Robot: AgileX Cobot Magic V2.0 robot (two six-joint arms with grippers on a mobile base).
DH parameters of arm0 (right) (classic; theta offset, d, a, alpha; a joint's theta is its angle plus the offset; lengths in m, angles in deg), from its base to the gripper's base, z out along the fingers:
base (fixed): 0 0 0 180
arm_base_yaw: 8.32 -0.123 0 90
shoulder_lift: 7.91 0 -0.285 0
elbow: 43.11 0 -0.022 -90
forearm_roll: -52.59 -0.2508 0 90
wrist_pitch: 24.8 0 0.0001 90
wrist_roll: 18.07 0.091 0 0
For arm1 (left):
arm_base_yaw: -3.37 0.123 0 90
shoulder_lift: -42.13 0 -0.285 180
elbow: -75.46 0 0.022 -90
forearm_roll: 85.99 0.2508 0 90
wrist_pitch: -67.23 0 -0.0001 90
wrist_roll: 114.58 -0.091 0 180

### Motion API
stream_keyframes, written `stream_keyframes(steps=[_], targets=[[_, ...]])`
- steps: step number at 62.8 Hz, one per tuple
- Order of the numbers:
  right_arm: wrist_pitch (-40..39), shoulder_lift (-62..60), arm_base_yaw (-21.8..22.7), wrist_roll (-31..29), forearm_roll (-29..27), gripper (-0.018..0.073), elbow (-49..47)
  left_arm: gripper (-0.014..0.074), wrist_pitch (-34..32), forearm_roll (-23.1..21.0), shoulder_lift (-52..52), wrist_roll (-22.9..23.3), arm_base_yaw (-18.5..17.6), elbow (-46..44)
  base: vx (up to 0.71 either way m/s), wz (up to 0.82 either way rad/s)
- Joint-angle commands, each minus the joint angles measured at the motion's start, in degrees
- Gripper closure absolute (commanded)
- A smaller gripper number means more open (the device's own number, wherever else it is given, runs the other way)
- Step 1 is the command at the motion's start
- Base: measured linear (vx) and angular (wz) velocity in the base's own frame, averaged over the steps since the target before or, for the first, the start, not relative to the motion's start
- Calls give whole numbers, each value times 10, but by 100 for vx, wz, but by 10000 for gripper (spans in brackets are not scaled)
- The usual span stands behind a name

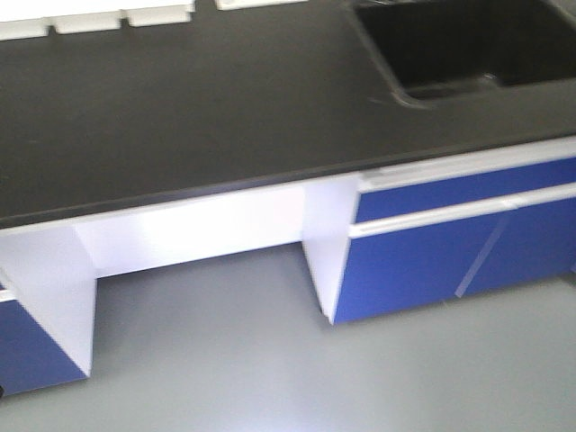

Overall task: Wipe right workspace with blue cloth
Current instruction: 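Drive the base to the other bench holding the cloth in the right gripper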

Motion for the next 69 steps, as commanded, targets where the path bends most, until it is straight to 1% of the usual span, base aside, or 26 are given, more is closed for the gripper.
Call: stream_keyframes(steps=[1, 27, 69], targets=[[-49, 4, 1, -5, -1, 559, -18, 602, -45, 1, 9, 5, -3, 17, -27, -44], [-50, 4, 1, -5, -1, 559, -18, 602, -45, 1, 9, 5, -3, 17, -24, -55], [-51, 4, 1, -5, -1, 559, -18, 602, -45, 1, 9, 5, -3, 17, -18, -76]])
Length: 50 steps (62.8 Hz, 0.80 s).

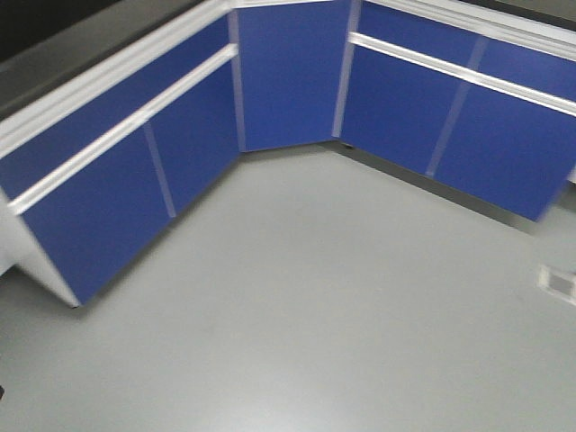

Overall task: Wipe right workspace with blue cloth
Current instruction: 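Drive the base to the other bench holding the cloth in the right gripper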

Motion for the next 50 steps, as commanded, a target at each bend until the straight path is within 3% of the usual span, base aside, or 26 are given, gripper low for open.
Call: stream_keyframes(steps=[1, 50], targets=[[-51, 4, 1, -5, -1, 559, -18, 602, -45, 1, 9, 5, -3, 17, -16, -61], [-51, 4, 1, -5, -1, 559, -18, 602, -45, 1, 9, 5, -3, 17, -8, -42]])
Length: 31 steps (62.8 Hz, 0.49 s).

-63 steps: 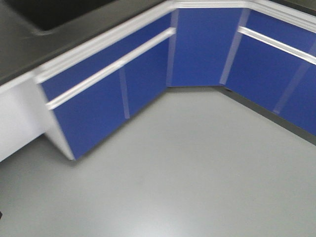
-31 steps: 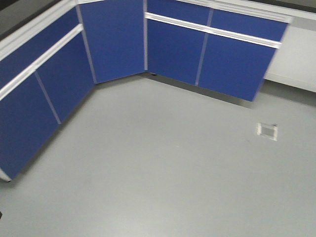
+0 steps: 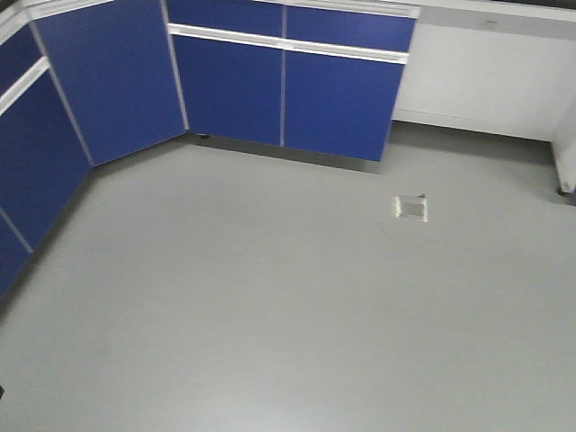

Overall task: Wipe right workspace with blue cloth
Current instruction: 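Drive the base to the other bench holding the cloth in the right gripper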

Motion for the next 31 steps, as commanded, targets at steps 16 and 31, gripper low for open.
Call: stream_keyframes(steps=[16, 31], targets=[[-49, 4, 1, -5, -1, 559, -18, 602, -45, 1, 9, 5, -3, 17, 4, -43], [-49, 4, 1, -5, -1, 559, -18, 602, -45, 1, 9, 5, -3, 17, 13, -53]])
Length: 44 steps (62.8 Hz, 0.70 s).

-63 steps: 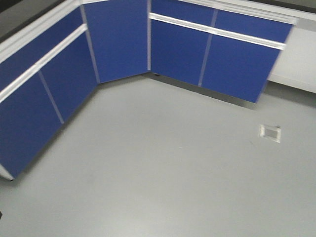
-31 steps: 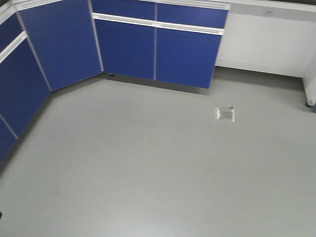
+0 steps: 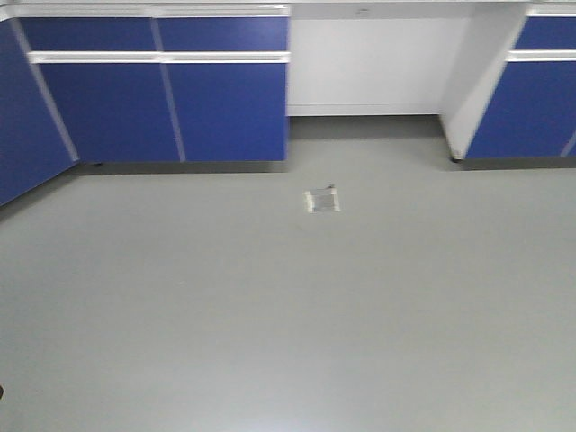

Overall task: Wipe right workspace with blue cloth
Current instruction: 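Drive the base to the other bench holding the cloth in the right gripper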

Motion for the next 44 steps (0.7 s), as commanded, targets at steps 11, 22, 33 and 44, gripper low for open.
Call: stream_keyframes(steps=[11, 22, 33, 44], targets=[[-49, 4, 1, -5, -1, 559, -18, 602, -45, 1, 9, 5, -3, 17, 19, -67], [-49, 4, 1, -5, -1, 559, -18, 602, -45, 1, 9, 5, -3, 17, 22, -61], [-49, 4, 1, -5, -1, 559, -18, 602, -45, 1, 9, 5, -3, 17, 24, -46], [-49, 4, 1, -5, -1, 559, -18, 602, -45, 1, 9, 5, -3, 17, 28, -31]])
